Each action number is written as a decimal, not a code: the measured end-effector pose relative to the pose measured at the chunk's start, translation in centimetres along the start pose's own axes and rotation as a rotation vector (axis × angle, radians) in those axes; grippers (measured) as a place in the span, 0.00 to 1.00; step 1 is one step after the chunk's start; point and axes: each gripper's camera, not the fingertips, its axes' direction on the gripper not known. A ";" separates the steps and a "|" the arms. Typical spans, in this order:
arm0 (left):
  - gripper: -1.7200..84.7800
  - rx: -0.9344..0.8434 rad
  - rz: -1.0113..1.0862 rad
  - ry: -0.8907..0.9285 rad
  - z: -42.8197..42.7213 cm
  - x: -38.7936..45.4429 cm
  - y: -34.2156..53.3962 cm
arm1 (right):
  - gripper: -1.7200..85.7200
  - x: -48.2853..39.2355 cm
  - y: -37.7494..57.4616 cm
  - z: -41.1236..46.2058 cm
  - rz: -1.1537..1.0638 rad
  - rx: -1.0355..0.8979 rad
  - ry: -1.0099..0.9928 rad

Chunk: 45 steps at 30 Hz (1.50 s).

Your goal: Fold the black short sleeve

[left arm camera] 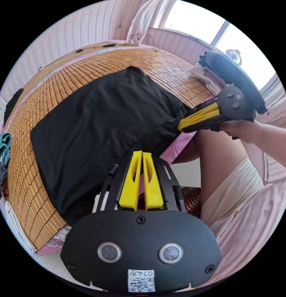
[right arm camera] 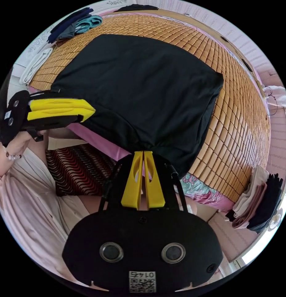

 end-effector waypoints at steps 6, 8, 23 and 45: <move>0.01 0.078 0.042 -0.007 -0.7 1.0 1.5 | 0.01 -0.7 -2.2 -1.8 -0.063 -0.013 -0.017; 0.01 0.148 0.073 -0.013 -2.8 1.6 2.1 | 0.01 -1.2 -3.4 -3.6 -0.105 0.027 0.004; 0.01 0.133 0.023 0.003 0.4 -0.4 0.9 | 0.01 -4.2 -29.2 -0.1 -0.222 -0.024 0.056; 0.01 0.199 0.000 0.087 0.5 -1.2 3.2 | 0.01 1.1 -36.2 2.8 -0.274 -0.211 0.038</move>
